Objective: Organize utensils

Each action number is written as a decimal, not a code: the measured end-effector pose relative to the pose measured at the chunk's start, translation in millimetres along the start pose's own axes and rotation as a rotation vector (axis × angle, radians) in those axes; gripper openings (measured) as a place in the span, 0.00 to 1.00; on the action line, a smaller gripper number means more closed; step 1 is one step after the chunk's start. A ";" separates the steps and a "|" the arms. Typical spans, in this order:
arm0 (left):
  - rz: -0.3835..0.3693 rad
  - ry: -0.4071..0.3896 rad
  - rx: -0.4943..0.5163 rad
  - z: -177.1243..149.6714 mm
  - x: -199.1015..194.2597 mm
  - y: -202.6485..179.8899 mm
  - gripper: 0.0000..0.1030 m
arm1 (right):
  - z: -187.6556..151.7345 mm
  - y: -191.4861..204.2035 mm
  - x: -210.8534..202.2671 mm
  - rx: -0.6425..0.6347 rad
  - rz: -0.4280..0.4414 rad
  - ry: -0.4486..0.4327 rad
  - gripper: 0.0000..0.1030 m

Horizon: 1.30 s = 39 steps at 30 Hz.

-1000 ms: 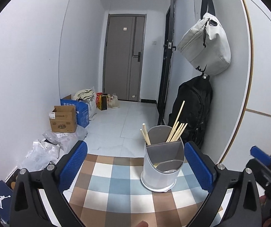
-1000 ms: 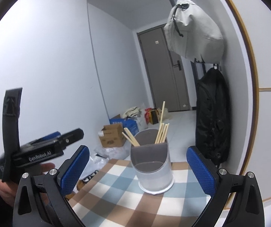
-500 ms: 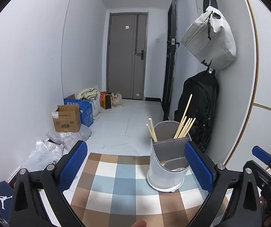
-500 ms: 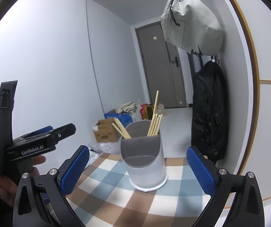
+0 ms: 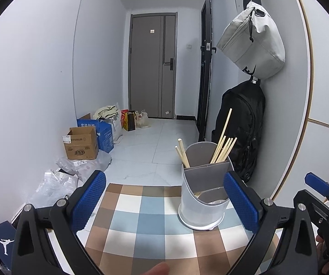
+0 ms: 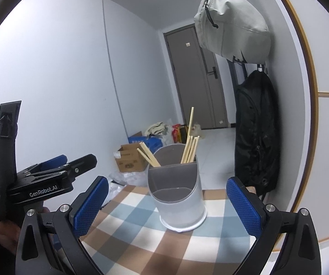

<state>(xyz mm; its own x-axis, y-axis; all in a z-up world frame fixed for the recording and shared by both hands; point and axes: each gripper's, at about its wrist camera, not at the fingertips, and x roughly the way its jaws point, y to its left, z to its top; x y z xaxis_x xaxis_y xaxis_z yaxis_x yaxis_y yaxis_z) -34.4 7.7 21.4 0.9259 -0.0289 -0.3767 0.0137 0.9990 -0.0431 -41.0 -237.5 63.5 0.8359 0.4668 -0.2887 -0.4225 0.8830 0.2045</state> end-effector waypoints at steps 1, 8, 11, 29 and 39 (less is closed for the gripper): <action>0.008 0.000 -0.003 0.2 0.0 0.4 0.97 | -0.1 0.0 -0.2 0.001 -0.001 0.000 1.00; 0.009 0.000 0.001 -1.1 0.0 -1.1 0.97 | 0.0 -0.5 -0.9 0.000 -0.004 0.002 1.00; 0.012 -0.003 -0.003 -1.2 -0.4 -0.8 0.97 | -0.1 0.1 -1.6 -0.005 -0.005 0.002 1.00; 0.006 0.002 -0.018 -1.9 -0.4 1.8 0.97 | -1.6 2.3 -1.5 -0.014 -0.005 0.011 1.00; 0.001 0.012 -0.018 -2.2 0.0 1.0 0.97 | -1.8 1.9 -0.3 -0.012 -0.005 0.013 1.00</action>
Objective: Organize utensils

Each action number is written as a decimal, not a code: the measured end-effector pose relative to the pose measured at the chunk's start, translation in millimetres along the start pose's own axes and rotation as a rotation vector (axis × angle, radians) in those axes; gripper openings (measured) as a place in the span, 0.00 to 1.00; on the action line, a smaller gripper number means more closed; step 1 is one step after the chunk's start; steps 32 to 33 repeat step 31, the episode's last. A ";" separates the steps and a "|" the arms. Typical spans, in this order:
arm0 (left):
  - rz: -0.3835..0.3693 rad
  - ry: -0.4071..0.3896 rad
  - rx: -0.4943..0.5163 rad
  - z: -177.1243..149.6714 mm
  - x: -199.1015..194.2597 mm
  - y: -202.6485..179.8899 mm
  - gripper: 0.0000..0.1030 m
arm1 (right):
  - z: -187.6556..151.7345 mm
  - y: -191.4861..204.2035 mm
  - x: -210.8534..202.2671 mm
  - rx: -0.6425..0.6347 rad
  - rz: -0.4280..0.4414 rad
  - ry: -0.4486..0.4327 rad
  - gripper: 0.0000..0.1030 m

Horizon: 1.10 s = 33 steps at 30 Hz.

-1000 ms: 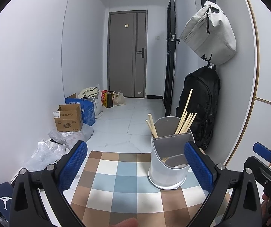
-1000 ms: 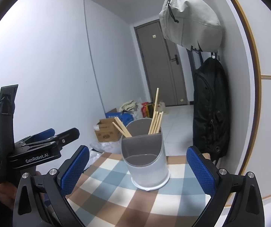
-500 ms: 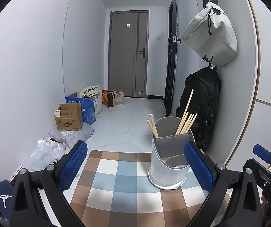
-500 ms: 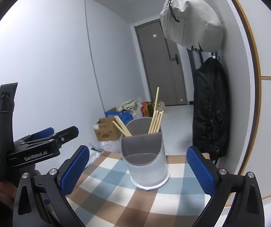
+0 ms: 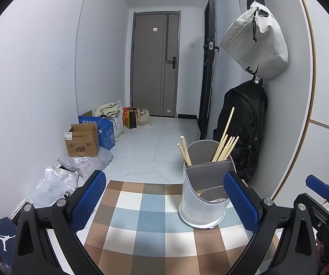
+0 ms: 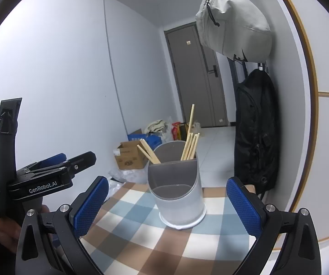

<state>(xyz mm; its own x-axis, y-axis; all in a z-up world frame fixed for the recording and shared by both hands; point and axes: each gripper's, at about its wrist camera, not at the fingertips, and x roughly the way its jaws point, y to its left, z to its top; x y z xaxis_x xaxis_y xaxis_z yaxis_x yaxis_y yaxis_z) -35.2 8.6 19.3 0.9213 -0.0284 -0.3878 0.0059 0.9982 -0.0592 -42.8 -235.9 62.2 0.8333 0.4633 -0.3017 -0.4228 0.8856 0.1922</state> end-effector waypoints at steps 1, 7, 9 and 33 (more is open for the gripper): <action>-0.001 0.003 -0.001 0.0 0.4 0.0 0.97 | 0.0 0.0 0.0 -0.001 -0.001 -0.001 1.00; -0.001 0.007 -0.003 -0.6 0.4 0.1 0.97 | -0.5 1.2 -0.8 -0.009 -0.003 -0.005 1.00; -0.001 0.010 -0.003 -0.4 1.4 0.2 0.97 | -0.7 0.9 -1.0 -0.007 -0.003 -0.004 1.00; -0.009 0.042 0.009 -2.1 6.7 -3.5 0.97 | -0.2 1.8 -0.6 -0.002 -0.008 0.000 1.00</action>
